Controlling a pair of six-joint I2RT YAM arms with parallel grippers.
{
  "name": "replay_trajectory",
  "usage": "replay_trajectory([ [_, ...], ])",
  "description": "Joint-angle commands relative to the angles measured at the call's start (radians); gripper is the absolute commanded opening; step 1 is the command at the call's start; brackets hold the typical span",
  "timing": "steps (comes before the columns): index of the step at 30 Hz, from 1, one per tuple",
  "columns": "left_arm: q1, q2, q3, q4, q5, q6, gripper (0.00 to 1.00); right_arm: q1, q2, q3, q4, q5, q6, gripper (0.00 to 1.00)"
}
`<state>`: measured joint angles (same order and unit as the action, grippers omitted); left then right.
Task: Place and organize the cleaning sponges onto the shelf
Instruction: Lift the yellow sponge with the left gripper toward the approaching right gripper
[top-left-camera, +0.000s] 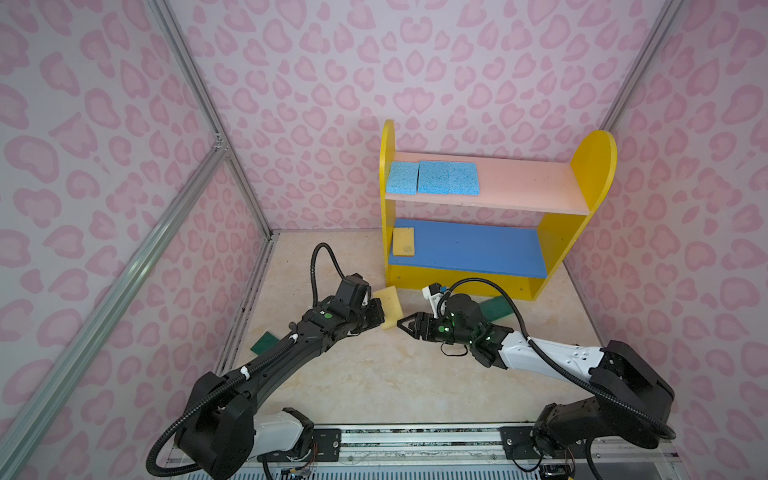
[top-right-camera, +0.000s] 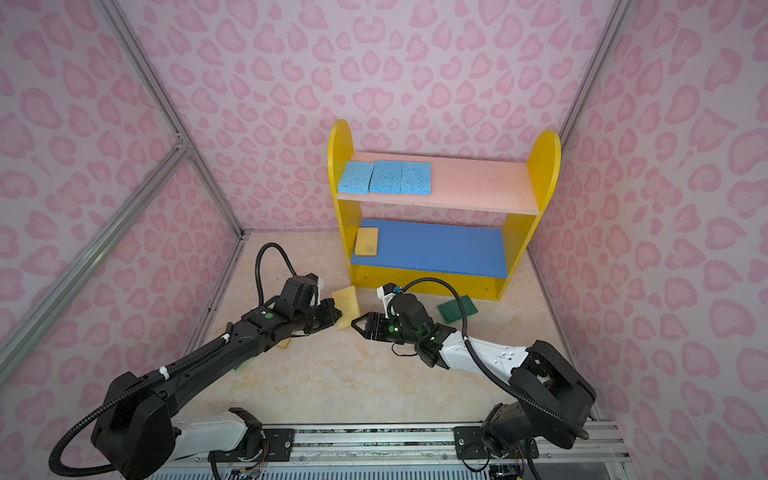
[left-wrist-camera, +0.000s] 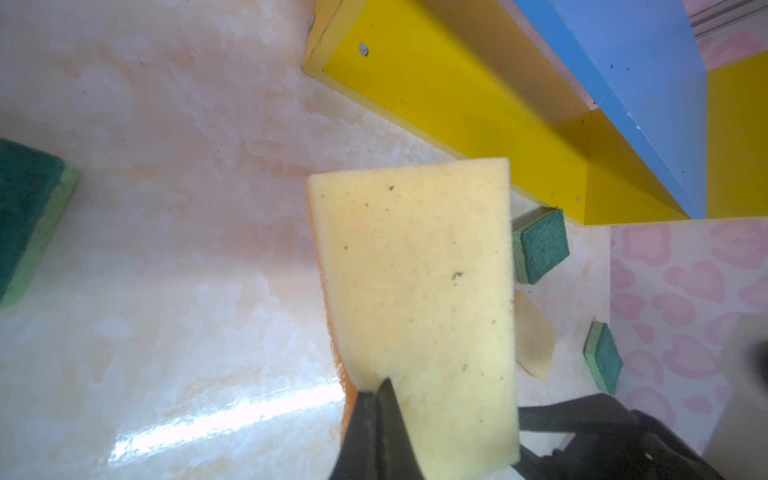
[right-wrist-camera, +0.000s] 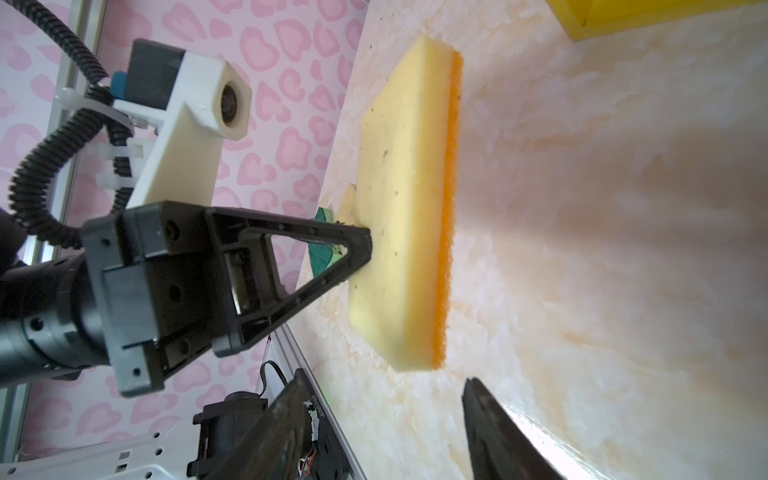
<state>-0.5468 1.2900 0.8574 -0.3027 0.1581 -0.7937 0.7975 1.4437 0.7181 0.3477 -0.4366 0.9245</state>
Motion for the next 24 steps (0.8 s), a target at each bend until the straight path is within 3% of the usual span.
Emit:
replay_trajectory([
  [1,-0.006,-0.011,0.012,0.026,-0.003,-0.016,0.04,0.003,0.008,0.006,0.024,0.018,0.004,0.58],
  [13,-0.021,-0.017,0.017,0.033,-0.007,-0.019,0.04,0.0,0.037,0.04,0.008,0.016,-0.003,0.46],
  [23,-0.022,-0.023,0.011,0.044,0.0,-0.001,0.04,-0.006,0.034,0.041,-0.005,0.015,-0.004,0.19],
  [24,-0.022,-0.025,0.01,0.047,0.0,0.003,0.08,-0.01,0.029,0.039,-0.008,0.015,-0.004,0.17],
])
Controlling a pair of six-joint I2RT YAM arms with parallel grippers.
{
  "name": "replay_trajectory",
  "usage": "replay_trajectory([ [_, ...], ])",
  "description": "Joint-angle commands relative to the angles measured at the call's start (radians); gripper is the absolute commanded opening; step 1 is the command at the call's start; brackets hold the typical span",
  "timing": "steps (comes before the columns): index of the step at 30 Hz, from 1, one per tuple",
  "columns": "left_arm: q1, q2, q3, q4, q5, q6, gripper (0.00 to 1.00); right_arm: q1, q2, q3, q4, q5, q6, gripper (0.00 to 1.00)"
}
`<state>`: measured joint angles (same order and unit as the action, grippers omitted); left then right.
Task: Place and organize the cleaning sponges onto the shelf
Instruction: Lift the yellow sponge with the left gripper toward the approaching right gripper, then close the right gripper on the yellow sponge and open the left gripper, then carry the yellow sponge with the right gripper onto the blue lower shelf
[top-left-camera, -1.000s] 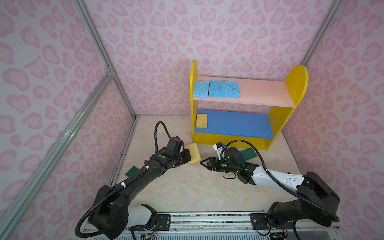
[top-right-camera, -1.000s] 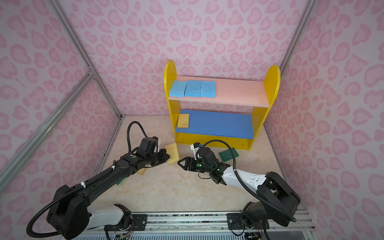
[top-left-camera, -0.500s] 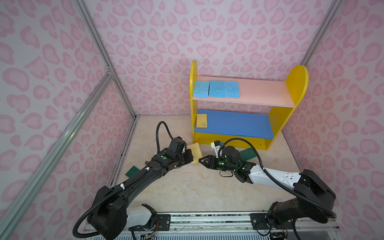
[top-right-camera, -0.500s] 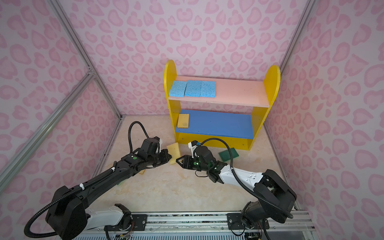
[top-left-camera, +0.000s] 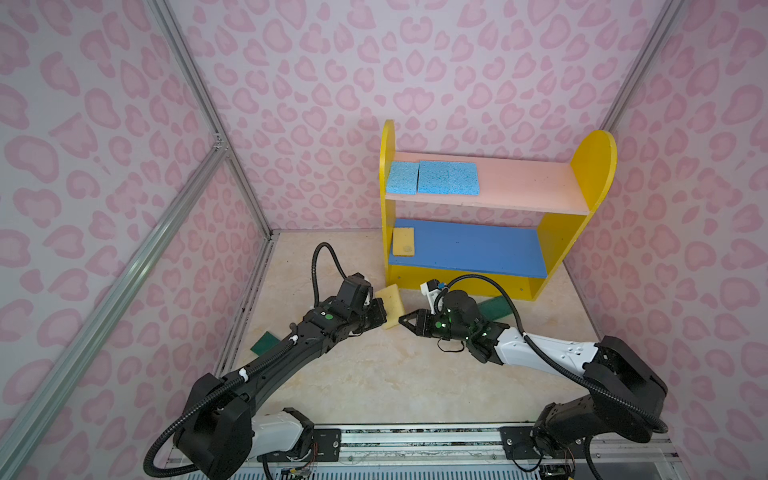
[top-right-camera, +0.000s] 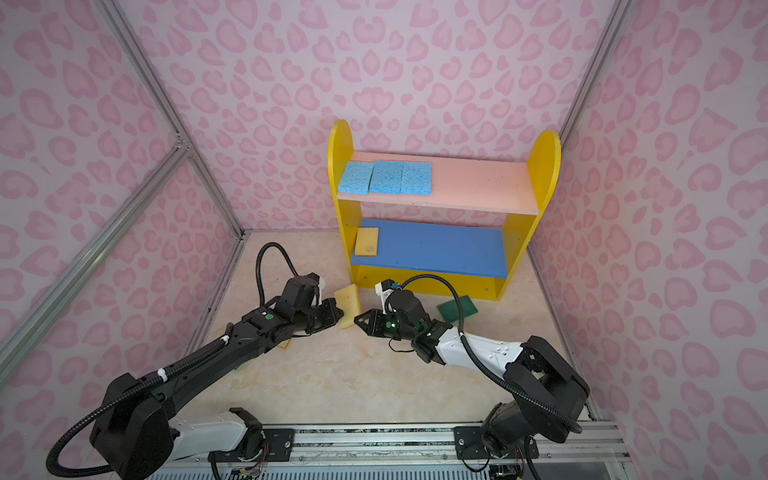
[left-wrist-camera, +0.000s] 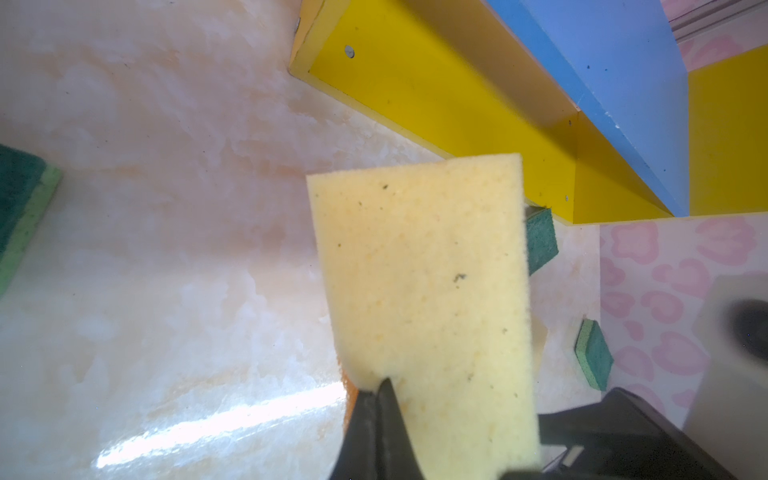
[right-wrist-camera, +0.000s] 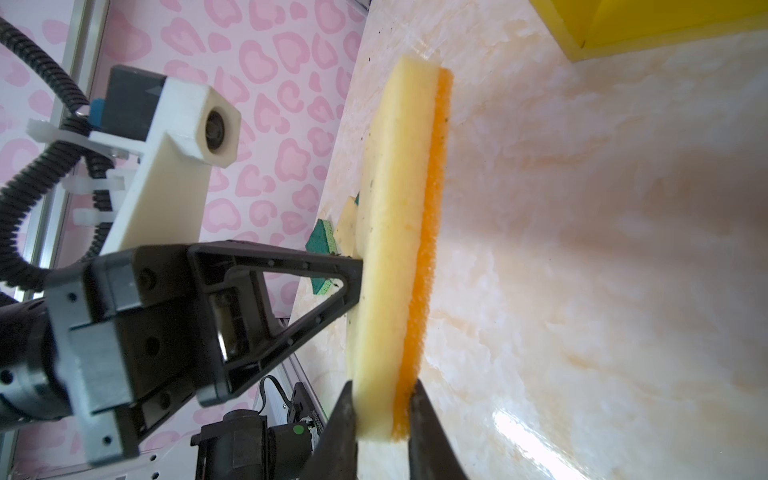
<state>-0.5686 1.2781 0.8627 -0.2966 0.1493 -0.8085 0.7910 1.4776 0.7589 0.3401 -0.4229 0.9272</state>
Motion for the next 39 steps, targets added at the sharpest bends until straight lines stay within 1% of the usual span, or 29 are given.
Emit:
replay_trajectory([
  [1,0.0,-0.019,0.004,0.043,0.007,0.022,0.18,-0.006,-0.011,-0.007,-0.006,0.0,-0.008,0.16],
  [2,0.0,-0.024,0.003,0.044,0.003,0.026,0.29,-0.01,-0.018,-0.009,-0.013,0.001,-0.011,0.16],
  [3,0.0,-0.031,0.002,0.044,-0.003,0.031,0.45,-0.015,-0.027,-0.012,-0.025,0.004,-0.016,0.15],
  [5,-0.001,-0.046,0.002,0.036,-0.021,0.039,0.64,-0.026,-0.047,-0.017,-0.052,0.008,-0.028,0.14],
  [6,-0.001,-0.055,0.001,0.031,-0.034,0.045,0.81,-0.034,-0.056,-0.021,-0.064,0.009,-0.032,0.14],
  [7,0.0,-0.062,0.003,0.023,-0.047,0.051,0.95,-0.044,-0.069,-0.025,-0.07,0.007,-0.034,0.14],
  [8,-0.001,-0.069,0.002,0.016,-0.058,0.056,1.0,-0.054,-0.079,-0.03,-0.076,0.006,-0.037,0.14],
  [10,-0.001,-0.083,0.001,0.007,-0.08,0.069,0.98,-0.081,-0.102,-0.04,-0.095,0.001,-0.042,0.14],
  [16,0.0,-0.105,-0.038,0.001,-0.114,0.09,0.98,-0.187,-0.158,-0.049,-0.138,-0.026,-0.057,0.13],
  [25,0.005,-0.135,-0.097,0.0,-0.15,0.121,0.98,-0.349,-0.151,0.053,-0.215,-0.091,-0.097,0.13],
  [31,0.015,-0.138,-0.108,-0.009,-0.155,0.146,0.98,-0.421,-0.089,0.16,-0.235,-0.135,-0.096,0.13],
  [39,0.043,-0.148,-0.122,-0.016,-0.136,0.16,0.98,-0.493,0.118,0.371,-0.307,-0.209,-0.108,0.13],
])
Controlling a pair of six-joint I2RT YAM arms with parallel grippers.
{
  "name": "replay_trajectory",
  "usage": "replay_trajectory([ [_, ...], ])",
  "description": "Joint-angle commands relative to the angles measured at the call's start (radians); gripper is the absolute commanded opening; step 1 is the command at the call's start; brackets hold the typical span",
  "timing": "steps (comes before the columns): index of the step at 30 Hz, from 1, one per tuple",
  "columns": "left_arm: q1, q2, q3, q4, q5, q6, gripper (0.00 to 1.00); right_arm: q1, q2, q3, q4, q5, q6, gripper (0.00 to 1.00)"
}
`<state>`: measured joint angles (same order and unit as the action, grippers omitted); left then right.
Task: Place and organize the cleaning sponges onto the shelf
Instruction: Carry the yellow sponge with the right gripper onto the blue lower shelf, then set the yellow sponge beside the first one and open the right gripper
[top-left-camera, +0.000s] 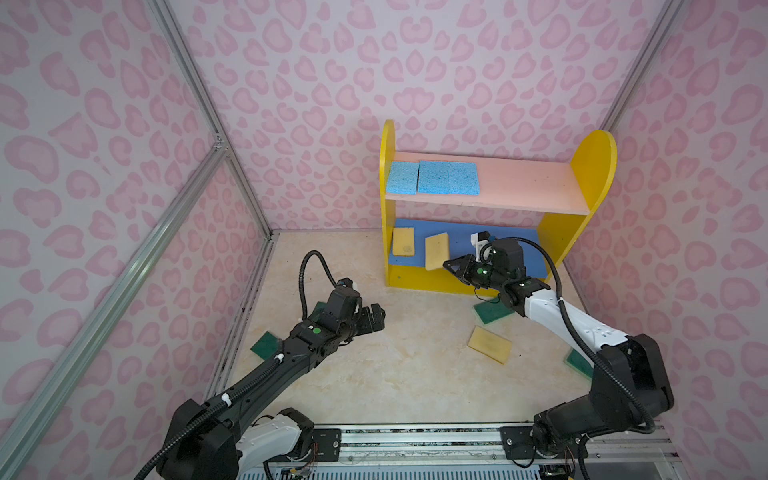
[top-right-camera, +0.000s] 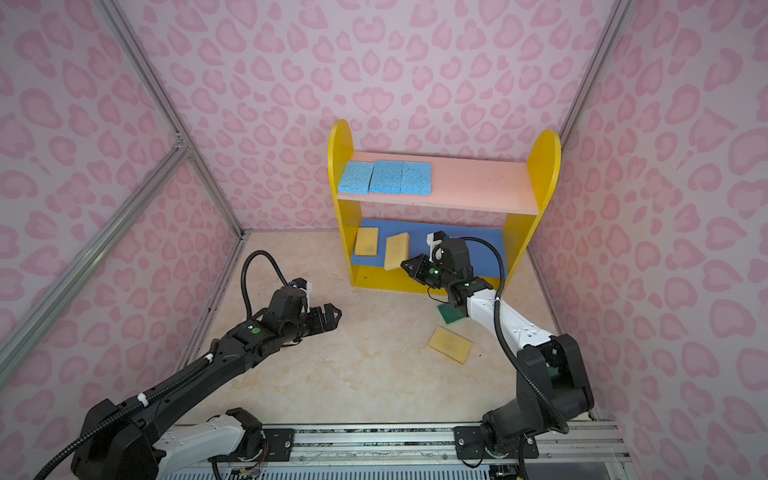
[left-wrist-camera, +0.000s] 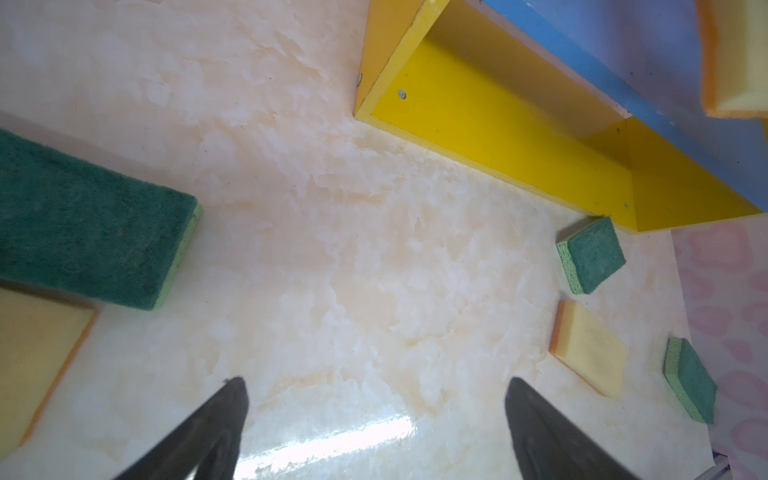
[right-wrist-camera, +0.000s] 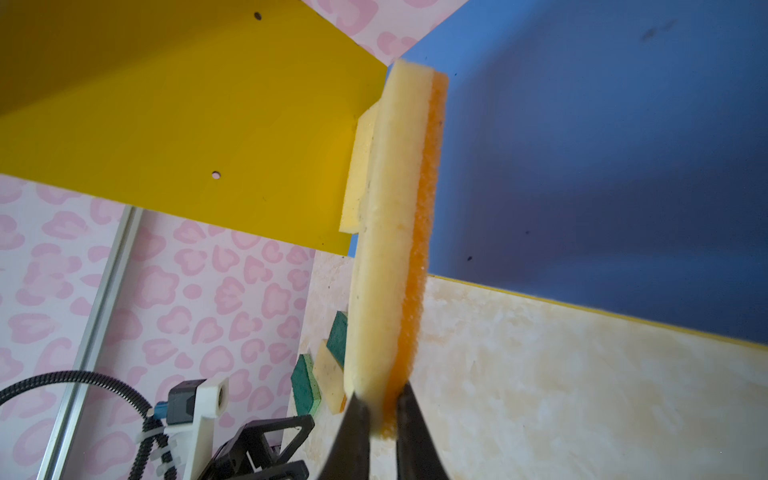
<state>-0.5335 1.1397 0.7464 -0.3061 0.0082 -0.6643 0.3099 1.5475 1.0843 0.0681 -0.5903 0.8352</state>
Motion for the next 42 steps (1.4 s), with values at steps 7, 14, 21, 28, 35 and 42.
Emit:
replay_trajectory([
  [7,0.032,-0.042,-0.015,-0.028,0.025,0.025,0.97,-0.032,0.22,0.239,-0.127,-0.059,-0.05,0.13],
  [14,0.092,-0.063,-0.037,-0.037,0.028,0.001,0.97,-0.028,0.319,0.31,-0.139,-0.086,-0.041,0.14],
  [21,0.125,-0.089,-0.062,-0.031,0.007,-0.025,0.97,-0.013,0.371,0.351,-0.145,-0.098,-0.041,0.17],
  [28,0.144,-0.117,-0.079,-0.044,-0.046,-0.047,0.97,0.007,0.381,0.364,-0.145,-0.103,-0.038,0.2],
  [35,0.205,-0.154,-0.128,-0.04,-0.047,-0.092,0.98,0.031,0.359,0.339,-0.142,-0.094,-0.048,0.47],
  [42,0.298,-0.133,-0.157,-0.047,0.007,-0.108,0.95,0.021,0.309,0.34,-0.182,-0.071,-0.084,0.73],
])
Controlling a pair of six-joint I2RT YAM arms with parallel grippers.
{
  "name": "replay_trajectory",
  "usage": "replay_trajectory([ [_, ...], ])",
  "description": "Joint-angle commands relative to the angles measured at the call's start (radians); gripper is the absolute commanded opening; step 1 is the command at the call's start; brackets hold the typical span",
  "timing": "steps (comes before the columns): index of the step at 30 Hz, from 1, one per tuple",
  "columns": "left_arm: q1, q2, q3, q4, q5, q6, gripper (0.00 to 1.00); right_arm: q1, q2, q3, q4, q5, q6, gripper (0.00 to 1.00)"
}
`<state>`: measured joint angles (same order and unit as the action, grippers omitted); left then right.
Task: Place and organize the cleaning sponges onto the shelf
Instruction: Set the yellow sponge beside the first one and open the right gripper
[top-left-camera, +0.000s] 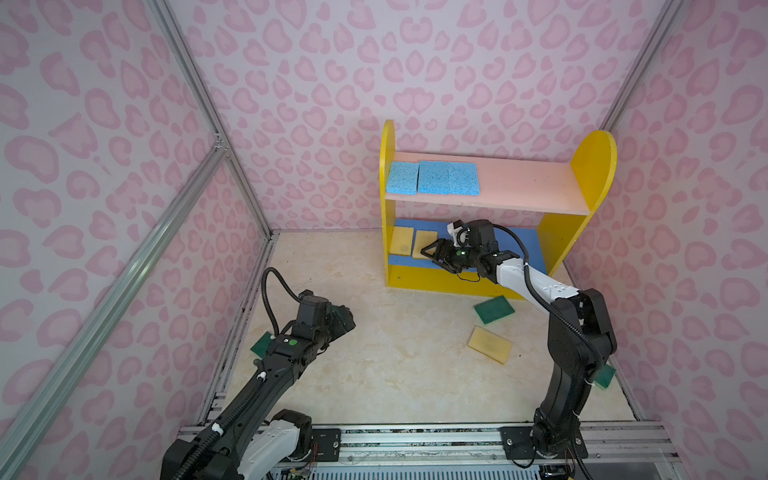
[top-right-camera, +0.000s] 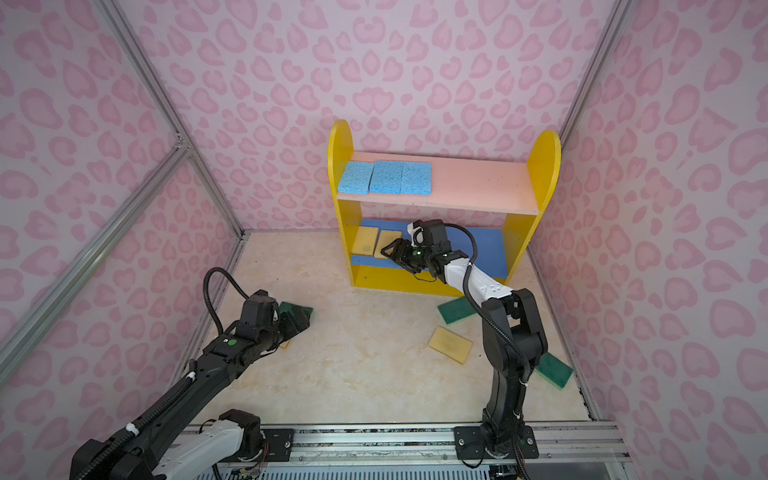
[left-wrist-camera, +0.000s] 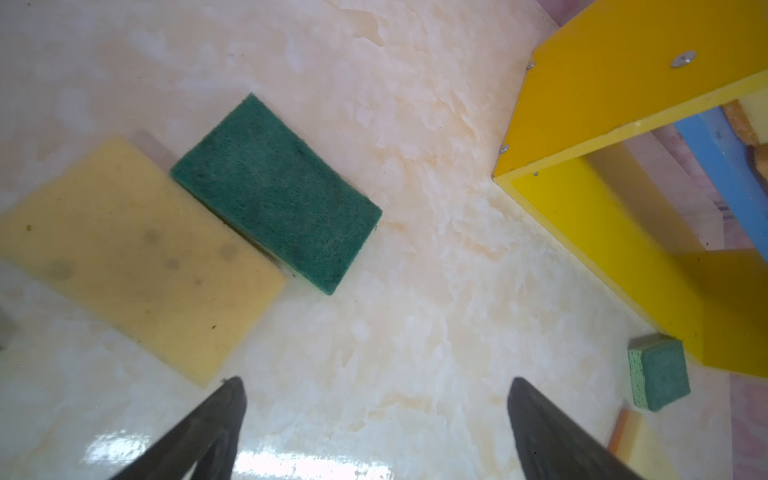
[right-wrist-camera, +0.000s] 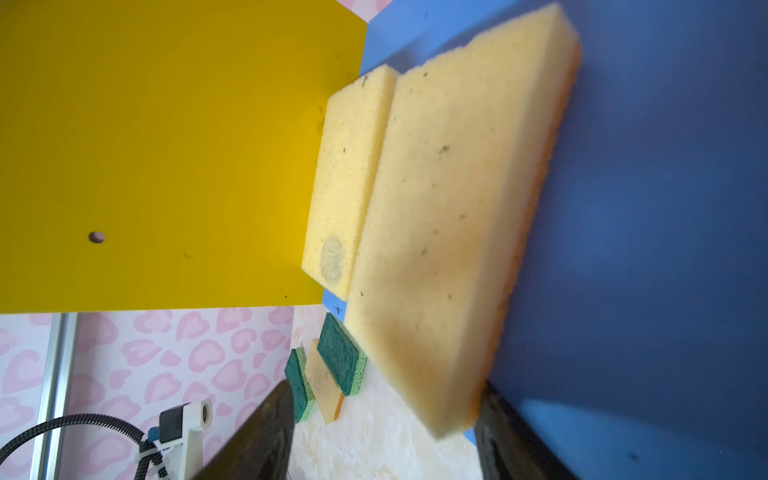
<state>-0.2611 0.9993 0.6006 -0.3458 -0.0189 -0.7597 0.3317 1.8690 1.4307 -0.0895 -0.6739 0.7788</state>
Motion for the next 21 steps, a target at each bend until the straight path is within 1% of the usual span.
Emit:
replay_trajectory([
  [1,0.047,0.012,-0.017,-0.01,0.045,-0.017,0.92,-0.003,-0.021,-0.006,-0.034,0.014,-0.035,0.74],
  [4,0.089,0.012,-0.031,-0.017,0.063,-0.03,0.83,-0.009,-0.045,-0.01,-0.051,0.016,-0.056,0.76],
  [8,0.117,0.0,-0.044,-0.028,0.064,-0.038,0.8,-0.017,-0.041,0.009,-0.081,0.011,-0.077,0.76],
  [13,0.121,-0.042,-0.062,-0.046,0.046,-0.048,0.79,-0.026,-0.004,0.046,-0.122,0.013,-0.097,0.52],
  [15,0.122,-0.058,-0.07,-0.053,0.043,-0.053,0.79,-0.029,0.011,0.047,-0.113,0.008,-0.088,0.44],
  [16,0.12,-0.065,-0.073,-0.058,0.042,-0.055,0.79,-0.033,0.016,0.046,-0.103,0.003,-0.077,0.42],
  [20,0.12,-0.094,-0.084,-0.074,0.032,-0.055,0.78,-0.033,0.04,0.046,-0.082,-0.002,-0.063,0.36],
  [21,0.121,-0.101,-0.085,-0.08,0.029,-0.055,0.78,-0.034,0.044,0.079,-0.077,-0.002,-0.058,0.35],
])
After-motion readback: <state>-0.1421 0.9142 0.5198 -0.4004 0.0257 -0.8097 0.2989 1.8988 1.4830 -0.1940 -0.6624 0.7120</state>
